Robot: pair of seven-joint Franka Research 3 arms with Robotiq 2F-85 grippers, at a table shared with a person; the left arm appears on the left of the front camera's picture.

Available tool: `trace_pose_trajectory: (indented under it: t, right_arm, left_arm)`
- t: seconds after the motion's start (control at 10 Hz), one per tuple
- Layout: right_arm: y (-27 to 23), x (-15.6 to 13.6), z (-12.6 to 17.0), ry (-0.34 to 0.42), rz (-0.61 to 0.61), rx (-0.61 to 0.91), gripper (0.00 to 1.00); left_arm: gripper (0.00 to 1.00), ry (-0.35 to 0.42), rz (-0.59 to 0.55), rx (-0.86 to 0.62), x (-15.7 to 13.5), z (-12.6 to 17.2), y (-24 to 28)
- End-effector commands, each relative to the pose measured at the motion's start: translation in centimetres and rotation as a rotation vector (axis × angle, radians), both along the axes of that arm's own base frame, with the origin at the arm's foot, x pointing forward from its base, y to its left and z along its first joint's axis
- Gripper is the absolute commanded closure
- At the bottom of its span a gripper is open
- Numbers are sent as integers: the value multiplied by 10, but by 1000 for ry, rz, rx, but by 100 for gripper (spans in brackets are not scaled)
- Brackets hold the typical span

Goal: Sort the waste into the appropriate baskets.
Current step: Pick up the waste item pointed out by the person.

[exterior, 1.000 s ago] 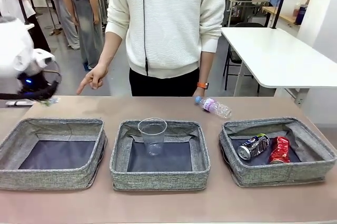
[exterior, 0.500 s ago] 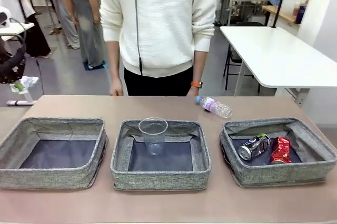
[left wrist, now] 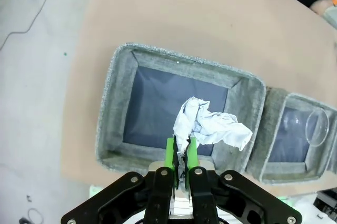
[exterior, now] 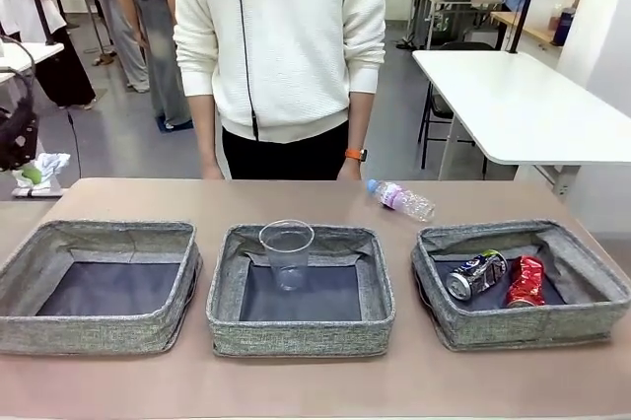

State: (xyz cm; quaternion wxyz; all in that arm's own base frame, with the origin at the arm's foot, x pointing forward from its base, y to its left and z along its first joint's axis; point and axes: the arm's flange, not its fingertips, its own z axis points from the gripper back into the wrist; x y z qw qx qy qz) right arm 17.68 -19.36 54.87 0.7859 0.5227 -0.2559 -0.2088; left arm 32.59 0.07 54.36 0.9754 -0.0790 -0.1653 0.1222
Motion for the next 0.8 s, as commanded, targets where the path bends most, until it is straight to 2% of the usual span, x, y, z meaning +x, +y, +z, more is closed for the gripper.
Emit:
trace_pose_trajectory:
  t: [0.0,0.1,0.3,0.5,0.7]
  right_arm:
    - [-2,0,1,-23,5,-4,0]
    - [-2,0,1,-23,5,-4,0]
    - [-2,0,1,-23,5,-4,0]
    - [-2,0,1,-23,5,-4,0]
    - [-2,0,1,-23,5,-4,0]
  left_arm:
    - [92,5,10,-13,-18,-7,-14]
    - [92,-31,-57,-53,-17,14,-51]
    - [92,-16,-250,-18,-15,76,-167]
    - [92,22,-305,-5,-19,114,-270]
    - [92,40,-348,-56,-33,145,-343]
